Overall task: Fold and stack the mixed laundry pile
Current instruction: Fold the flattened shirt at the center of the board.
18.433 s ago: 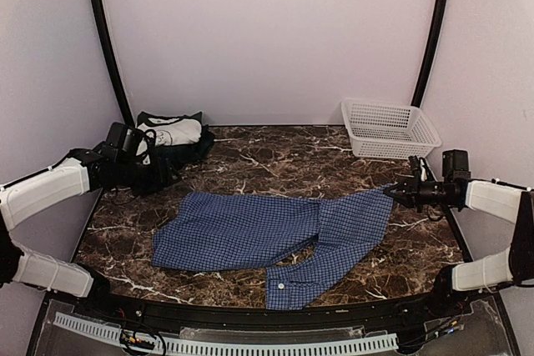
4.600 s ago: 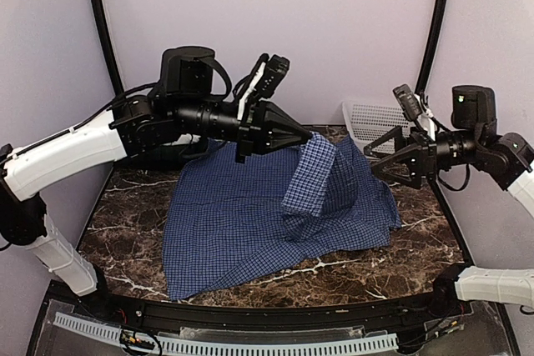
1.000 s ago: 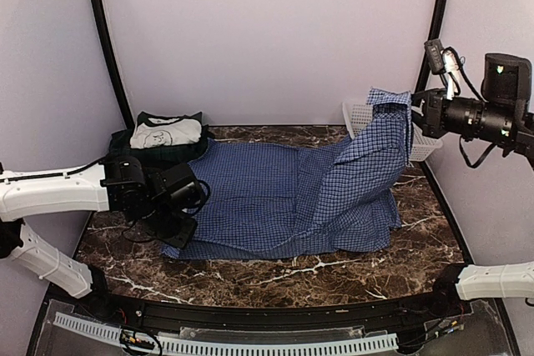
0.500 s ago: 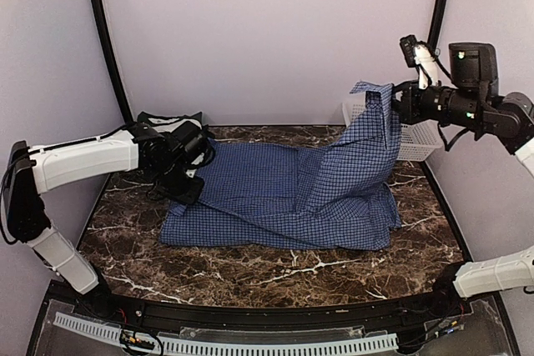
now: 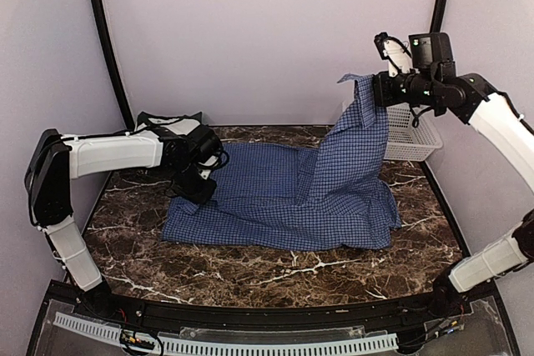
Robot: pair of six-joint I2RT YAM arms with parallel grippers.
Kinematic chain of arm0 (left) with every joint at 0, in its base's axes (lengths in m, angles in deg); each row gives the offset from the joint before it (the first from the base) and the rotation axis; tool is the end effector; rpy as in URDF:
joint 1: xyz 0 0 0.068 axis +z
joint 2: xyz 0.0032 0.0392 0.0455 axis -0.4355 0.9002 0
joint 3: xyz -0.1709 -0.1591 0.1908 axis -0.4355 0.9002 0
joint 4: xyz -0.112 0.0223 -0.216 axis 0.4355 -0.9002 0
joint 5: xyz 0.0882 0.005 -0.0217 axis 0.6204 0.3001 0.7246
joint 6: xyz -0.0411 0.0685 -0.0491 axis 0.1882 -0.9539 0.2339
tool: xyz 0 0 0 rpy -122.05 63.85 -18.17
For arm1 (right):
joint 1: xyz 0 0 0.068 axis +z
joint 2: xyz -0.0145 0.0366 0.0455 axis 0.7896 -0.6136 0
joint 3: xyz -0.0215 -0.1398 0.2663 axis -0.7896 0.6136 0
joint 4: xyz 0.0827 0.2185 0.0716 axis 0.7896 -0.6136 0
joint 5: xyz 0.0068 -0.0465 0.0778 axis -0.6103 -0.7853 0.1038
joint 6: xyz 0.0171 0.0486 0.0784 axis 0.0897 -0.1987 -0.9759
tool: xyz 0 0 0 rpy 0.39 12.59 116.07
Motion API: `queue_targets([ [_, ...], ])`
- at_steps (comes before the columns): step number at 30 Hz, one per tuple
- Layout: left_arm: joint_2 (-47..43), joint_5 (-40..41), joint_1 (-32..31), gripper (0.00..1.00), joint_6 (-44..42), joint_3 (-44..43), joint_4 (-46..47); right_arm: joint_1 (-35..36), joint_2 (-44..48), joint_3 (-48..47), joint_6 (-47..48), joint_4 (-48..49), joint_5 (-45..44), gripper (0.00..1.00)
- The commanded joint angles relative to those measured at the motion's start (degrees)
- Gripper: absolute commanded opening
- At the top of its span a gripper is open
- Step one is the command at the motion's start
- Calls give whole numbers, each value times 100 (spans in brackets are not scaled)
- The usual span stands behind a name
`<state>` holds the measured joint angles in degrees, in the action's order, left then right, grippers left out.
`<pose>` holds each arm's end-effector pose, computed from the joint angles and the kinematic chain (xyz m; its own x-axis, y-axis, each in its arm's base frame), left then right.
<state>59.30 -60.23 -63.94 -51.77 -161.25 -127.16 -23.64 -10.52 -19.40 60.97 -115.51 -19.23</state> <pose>0.2901 -0.2090 0.2117 -0.8378 0.3835 -0.3885 0.3850 0.9197 0.0776 0.2714 0.1338 0.4425 -0.3518 -0.1453 -0.9247 -0.3439 0.9389 -0.0167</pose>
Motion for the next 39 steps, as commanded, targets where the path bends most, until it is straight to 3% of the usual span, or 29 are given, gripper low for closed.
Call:
queue_targets([
  [1, -131, -98, 40, 0, -89, 187, 26, -48, -395, -627, 361, 381, 73, 0],
  [12, -7, 10, 375, 0, -64, 169, 116, -52, -1148, -811, 465, 787, -283, 0],
  [31, 533, -197, 547, 1, -190, -73, 228, -51, -2777, -1273, 399, 1133, 403, 0],
  [35, 680, -165, 772, 9, -66, -150, 264, -49, -3259, -1714, 417, 1169, 402, 0],
  [39, 813, -67, 915, 30, 30, -214, 365, -40, -3789, -2186, 386, 1165, 472, 0],
])
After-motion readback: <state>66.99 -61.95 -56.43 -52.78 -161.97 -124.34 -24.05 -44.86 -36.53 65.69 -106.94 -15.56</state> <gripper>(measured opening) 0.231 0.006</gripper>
